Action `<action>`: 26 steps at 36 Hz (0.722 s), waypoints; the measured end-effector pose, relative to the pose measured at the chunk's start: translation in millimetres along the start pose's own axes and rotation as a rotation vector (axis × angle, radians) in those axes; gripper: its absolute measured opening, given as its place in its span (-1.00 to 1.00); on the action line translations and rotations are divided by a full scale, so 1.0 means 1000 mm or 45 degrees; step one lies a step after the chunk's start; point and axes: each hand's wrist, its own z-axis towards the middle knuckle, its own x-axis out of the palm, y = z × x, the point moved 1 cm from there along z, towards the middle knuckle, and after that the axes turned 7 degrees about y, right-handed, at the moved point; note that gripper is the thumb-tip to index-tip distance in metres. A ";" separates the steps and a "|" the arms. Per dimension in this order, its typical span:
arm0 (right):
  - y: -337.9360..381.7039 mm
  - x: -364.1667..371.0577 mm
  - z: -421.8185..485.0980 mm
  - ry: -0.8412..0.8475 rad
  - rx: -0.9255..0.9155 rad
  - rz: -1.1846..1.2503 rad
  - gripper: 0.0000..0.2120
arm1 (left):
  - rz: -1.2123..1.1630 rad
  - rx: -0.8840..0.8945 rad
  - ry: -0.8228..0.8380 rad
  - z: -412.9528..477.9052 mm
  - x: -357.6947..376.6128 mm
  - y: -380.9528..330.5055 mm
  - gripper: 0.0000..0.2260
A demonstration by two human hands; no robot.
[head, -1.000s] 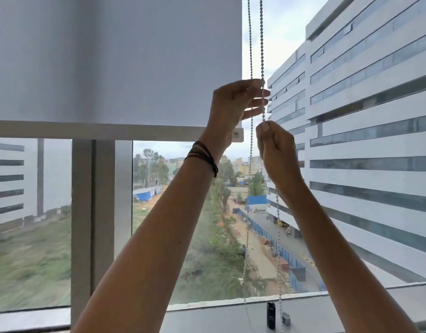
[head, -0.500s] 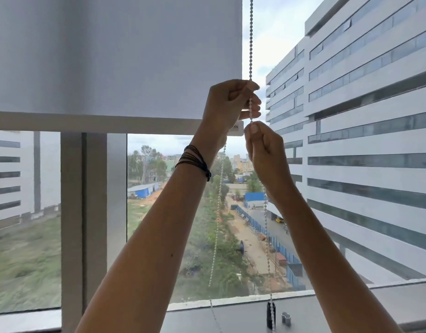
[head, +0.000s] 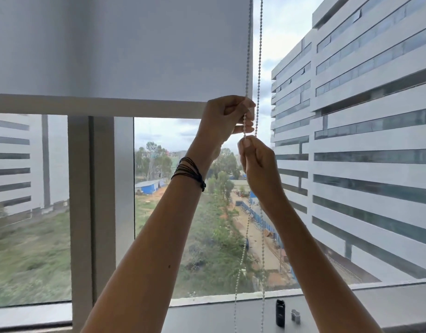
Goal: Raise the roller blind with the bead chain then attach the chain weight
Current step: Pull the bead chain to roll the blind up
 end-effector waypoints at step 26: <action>-0.066 -0.005 -0.064 0.202 0.254 0.272 -0.68 | -0.031 -0.089 -0.008 -0.043 0.029 0.069 -0.87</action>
